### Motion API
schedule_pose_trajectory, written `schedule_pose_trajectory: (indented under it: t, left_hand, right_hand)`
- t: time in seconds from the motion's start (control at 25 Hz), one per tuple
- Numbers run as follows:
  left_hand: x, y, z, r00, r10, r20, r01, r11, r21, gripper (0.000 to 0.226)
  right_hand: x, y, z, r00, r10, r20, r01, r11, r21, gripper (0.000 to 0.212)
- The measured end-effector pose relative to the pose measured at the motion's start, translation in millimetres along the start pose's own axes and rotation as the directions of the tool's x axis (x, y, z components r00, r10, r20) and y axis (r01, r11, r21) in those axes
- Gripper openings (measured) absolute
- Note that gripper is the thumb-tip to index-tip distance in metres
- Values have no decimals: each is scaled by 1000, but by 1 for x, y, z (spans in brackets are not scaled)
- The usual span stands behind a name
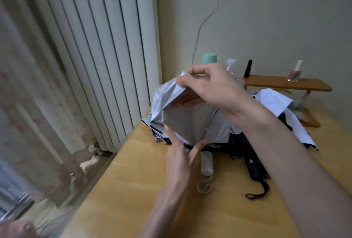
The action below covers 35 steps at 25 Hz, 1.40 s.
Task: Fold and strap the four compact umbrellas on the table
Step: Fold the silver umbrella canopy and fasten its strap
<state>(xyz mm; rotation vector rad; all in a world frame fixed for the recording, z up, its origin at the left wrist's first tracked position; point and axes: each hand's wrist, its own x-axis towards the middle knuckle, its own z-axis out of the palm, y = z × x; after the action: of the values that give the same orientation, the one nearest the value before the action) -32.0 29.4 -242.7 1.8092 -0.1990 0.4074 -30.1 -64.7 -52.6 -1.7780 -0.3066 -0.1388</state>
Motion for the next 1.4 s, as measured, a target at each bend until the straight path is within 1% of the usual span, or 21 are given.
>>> schedule_pose_trajectory:
  t: [0.04, 0.2, 0.28, 0.32, 0.36, 0.44, 0.48, 0.52, 0.56, 0.6, 0.64, 0.68, 0.72, 0.76, 0.8, 0.84, 0.92, 1.08, 1.24, 1.28, 1.4]
  left_hand:
    - [-3, 3, 2, 1000, -19, -21, 20, 1000, 14, 100]
    - [-13, 11, 5, 995, 1, -100, -1, 1000, 1, 102]
    - [-13, 8, 7, 990, 66, -126, -64, 998, 17, 97]
    - [-13, 7, 8, 985, 117, -124, -113, 993, 41, 91]
    - [-13, 5, 8, 980, 163, -116, -155, 985, 70, 84]
    - [-13, 3, 10, 974, 202, -107, -190, 976, 111, 73]
    - [-12, 1, 11, 971, 213, -111, -198, 972, 128, 71]
    - [-12, -1, 11, 968, 219, -118, -202, 969, 141, 69]
    - [-11, -2, 12, 968, 218, -123, -199, 968, 153, 68]
    - [-11, -2, 12, 968, 214, -130, -193, 968, 161, 67]
    - [-11, -2, 12, 969, 209, -135, -186, 969, 163, 66]
    - [-11, -3, 11, 969, 205, -140, -182, 970, 159, 65]
    - [-11, -3, 10, 970, 197, -145, -176, 974, 146, 64]
    - [-11, -3, 10, 972, 183, -148, -165, 979, 122, 64]
    - [-11, -4, 9, 974, 171, -150, -157, 982, 101, 63]
    - [-10, -4, 9, 975, 166, -148, -154, 984, 87, 63]
    - [-9, -3, 10, 977, 161, -138, -153, 986, 70, 65]
    - [-12, 0, 9, 977, 189, -97, -183, 981, 68, 75]
    - [-13, 3, 6, 976, 214, -34, -210, 973, 93, 90]
    - [-14, 4, 6, 977, 212, -20, -210, 974, 88, 92]
    - [-17, 6, 7, 978, 211, -9, -209, 974, 83, 99]
  right_hand:
    - [10, -2, 10, 999, 36, -16, -36, 999, -20, 15]
    - [56, 6, 39, 979, 192, -67, -200, 972, -127, 11]
    - [73, 18, 40, 964, 240, -112, -261, 935, -241, 12]
    - [78, 22, 40, 960, 265, -86, -278, 921, -271, 12]
    - [80, 26, 39, 953, 303, -9, -294, 914, -281, 18]
    - [76, 28, 32, 914, 348, 208, -281, 913, -296, 28]
    - [74, 28, 26, 914, 307, 266, -233, 933, -275, 30]
    - [72, 24, 18, 940, 220, 261, -164, 962, -218, 28]
    - [70, 22, 9, 980, 101, 173, -76, 987, -142, 22]
    - [69, 19, -2, 999, -33, 23, 35, 992, -120, 14]
    - [70, 18, -15, 982, -153, -112, 128, 971, -202, 11]
    - [71, 18, -28, 959, -239, -153, 167, 911, -376, 15]
    - [71, 19, -38, 964, -244, -110, 143, 817, -559, 29]
    - [68, 21, -48, 987, -158, -41, 88, 728, -680, 48]
    - [64, 23, -57, 999, -44, -12, 22, 699, -715, 65]
    - [60, 24, -64, 999, 42, -8, -36, 724, -689, 76]
    - [55, 28, -75, 995, 95, 11, -72, 813, -578, 81]
    - [54, 41, -79, 997, 70, 13, -58, 898, -436, 79]
    - [54, 42, -72, 997, 68, 25, -51, 908, -417, 61]
    - [55, 42, -70, 997, 71, 18, -56, 901, -430, 66]
    - [57, 46, -69, 996, 80, -37, -88, 898, -430, 104]
